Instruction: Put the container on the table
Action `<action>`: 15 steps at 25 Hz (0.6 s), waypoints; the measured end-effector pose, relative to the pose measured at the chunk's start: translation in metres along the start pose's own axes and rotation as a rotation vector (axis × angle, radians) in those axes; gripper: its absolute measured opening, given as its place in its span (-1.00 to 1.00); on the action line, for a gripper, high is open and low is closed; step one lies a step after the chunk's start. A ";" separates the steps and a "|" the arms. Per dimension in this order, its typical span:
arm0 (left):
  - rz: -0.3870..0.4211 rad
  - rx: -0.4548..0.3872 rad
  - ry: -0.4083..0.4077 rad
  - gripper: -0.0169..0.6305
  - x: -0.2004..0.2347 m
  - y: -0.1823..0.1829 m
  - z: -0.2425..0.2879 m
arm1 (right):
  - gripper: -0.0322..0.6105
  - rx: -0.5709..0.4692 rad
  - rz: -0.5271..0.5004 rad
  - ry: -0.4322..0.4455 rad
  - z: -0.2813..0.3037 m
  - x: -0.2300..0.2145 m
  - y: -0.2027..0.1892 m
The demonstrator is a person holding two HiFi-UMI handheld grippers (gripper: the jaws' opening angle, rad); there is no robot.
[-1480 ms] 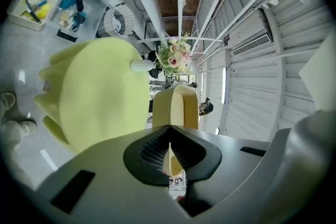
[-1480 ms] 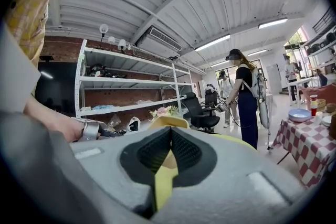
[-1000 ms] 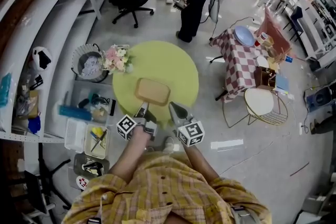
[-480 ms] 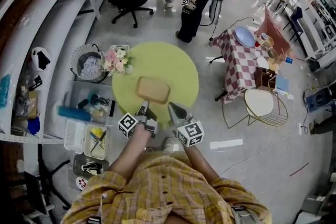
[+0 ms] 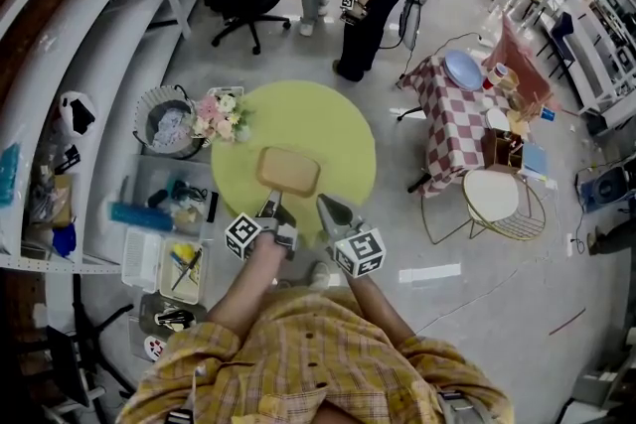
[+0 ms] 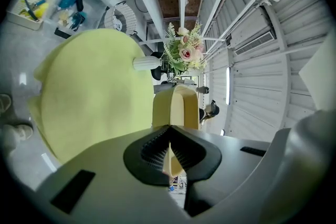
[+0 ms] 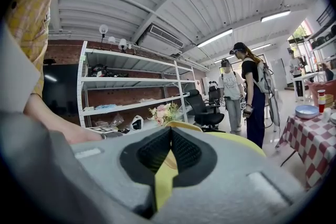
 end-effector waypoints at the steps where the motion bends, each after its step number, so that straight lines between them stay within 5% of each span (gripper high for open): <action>1: -0.001 0.000 0.000 -0.90 0.001 -0.001 0.002 | -0.90 -0.001 0.000 0.000 0.000 -0.001 0.000; 15: -0.010 0.013 0.009 -0.90 0.018 0.000 0.023 | -0.90 0.004 0.002 -0.007 0.001 -0.011 -0.004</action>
Point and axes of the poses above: the fingertips, and each gripper's own axes: z forward along the fingers, x to its left, y out of its top, the point moved 8 cm from there along -z, backward along the fingers, and after that the axes turned 11 degrees about -z, right-handed, at the moved point
